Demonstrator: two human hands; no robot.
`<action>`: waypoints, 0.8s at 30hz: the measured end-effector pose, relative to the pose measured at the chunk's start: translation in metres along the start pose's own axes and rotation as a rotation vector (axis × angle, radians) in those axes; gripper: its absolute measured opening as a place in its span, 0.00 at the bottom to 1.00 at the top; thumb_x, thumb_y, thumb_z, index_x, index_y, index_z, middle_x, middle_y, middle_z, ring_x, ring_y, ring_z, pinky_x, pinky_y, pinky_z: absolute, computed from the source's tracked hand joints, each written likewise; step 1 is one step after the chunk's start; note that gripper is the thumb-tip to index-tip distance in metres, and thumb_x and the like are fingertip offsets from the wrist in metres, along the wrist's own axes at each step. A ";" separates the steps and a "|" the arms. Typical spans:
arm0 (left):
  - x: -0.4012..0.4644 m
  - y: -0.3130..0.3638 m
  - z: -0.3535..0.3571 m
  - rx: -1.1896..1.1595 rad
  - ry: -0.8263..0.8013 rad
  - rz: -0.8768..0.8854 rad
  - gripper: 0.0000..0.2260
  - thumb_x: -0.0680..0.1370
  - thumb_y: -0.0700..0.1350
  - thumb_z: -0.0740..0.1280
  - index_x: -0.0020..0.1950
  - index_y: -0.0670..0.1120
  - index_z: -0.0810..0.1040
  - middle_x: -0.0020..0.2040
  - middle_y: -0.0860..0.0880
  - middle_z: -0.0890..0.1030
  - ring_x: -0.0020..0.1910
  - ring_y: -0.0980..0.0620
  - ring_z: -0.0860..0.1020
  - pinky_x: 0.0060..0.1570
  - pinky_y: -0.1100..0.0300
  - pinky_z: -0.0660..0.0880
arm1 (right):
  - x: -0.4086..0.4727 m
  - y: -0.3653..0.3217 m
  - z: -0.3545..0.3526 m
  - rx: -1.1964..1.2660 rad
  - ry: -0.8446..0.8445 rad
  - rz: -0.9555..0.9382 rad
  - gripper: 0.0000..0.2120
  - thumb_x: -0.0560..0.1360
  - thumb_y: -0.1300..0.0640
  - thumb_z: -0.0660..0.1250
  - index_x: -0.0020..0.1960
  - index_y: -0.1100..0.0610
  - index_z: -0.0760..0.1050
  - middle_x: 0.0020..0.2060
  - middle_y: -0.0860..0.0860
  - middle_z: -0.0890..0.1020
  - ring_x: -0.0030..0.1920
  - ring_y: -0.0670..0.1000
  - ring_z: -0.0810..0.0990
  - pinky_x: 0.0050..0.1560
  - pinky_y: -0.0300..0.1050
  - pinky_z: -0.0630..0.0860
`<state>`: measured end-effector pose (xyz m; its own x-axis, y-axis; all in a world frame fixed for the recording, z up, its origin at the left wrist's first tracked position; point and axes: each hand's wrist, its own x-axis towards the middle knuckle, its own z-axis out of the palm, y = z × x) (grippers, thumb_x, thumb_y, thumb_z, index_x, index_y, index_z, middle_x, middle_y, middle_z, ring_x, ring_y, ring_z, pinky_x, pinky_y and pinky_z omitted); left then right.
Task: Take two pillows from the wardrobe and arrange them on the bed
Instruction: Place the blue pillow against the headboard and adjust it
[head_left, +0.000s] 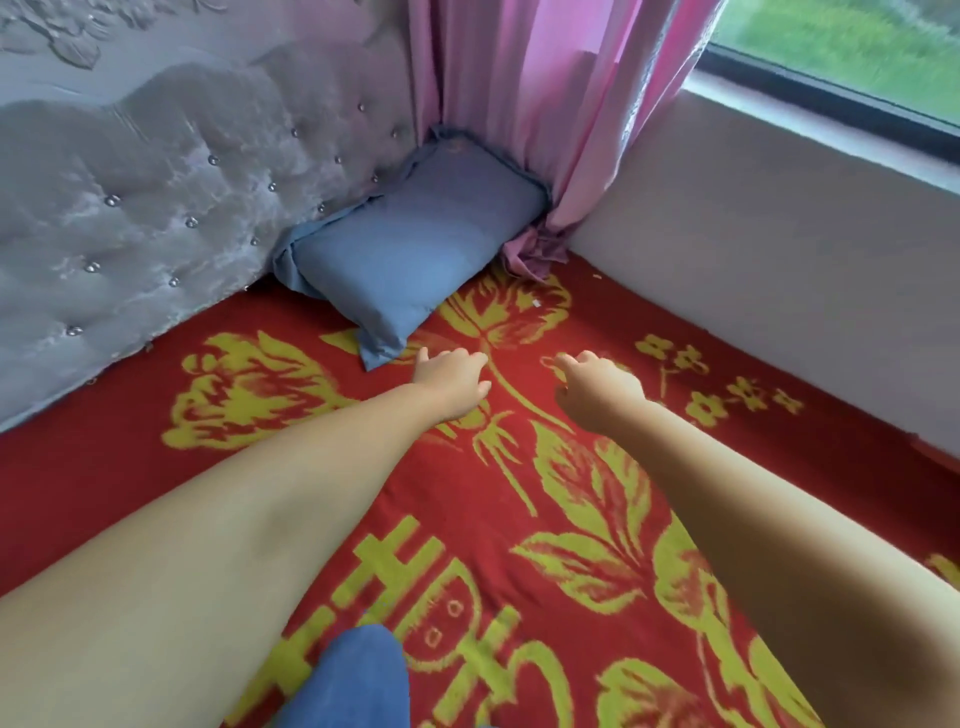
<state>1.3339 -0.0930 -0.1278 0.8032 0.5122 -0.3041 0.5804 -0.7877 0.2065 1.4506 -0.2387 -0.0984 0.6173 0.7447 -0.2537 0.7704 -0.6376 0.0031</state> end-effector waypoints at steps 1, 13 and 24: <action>-0.008 0.001 0.004 -0.025 -0.007 -0.022 0.19 0.81 0.53 0.57 0.71 0.49 0.68 0.66 0.44 0.74 0.67 0.43 0.71 0.71 0.40 0.57 | -0.007 0.003 0.002 -0.014 -0.022 -0.007 0.18 0.79 0.55 0.56 0.69 0.54 0.66 0.60 0.55 0.73 0.59 0.57 0.74 0.45 0.50 0.72; -0.142 -0.171 0.033 -0.251 0.122 -0.227 0.19 0.81 0.53 0.57 0.71 0.50 0.67 0.67 0.46 0.73 0.68 0.45 0.71 0.73 0.41 0.54 | -0.016 -0.177 0.012 -0.173 -0.103 -0.102 0.23 0.79 0.51 0.56 0.73 0.52 0.62 0.67 0.55 0.71 0.65 0.58 0.72 0.56 0.54 0.74; -0.346 -0.500 0.043 -0.088 0.154 -0.462 0.17 0.80 0.52 0.57 0.67 0.49 0.71 0.65 0.45 0.75 0.65 0.43 0.73 0.70 0.42 0.60 | -0.095 -0.568 0.074 -0.067 -0.069 -0.272 0.22 0.80 0.53 0.55 0.73 0.53 0.62 0.71 0.56 0.68 0.69 0.59 0.67 0.67 0.58 0.66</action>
<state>0.7601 0.1092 -0.1656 0.4657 0.8509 -0.2431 0.8844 -0.4377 0.1622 0.9424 0.0379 -0.1475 0.3758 0.8699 -0.3194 0.9166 -0.3998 -0.0105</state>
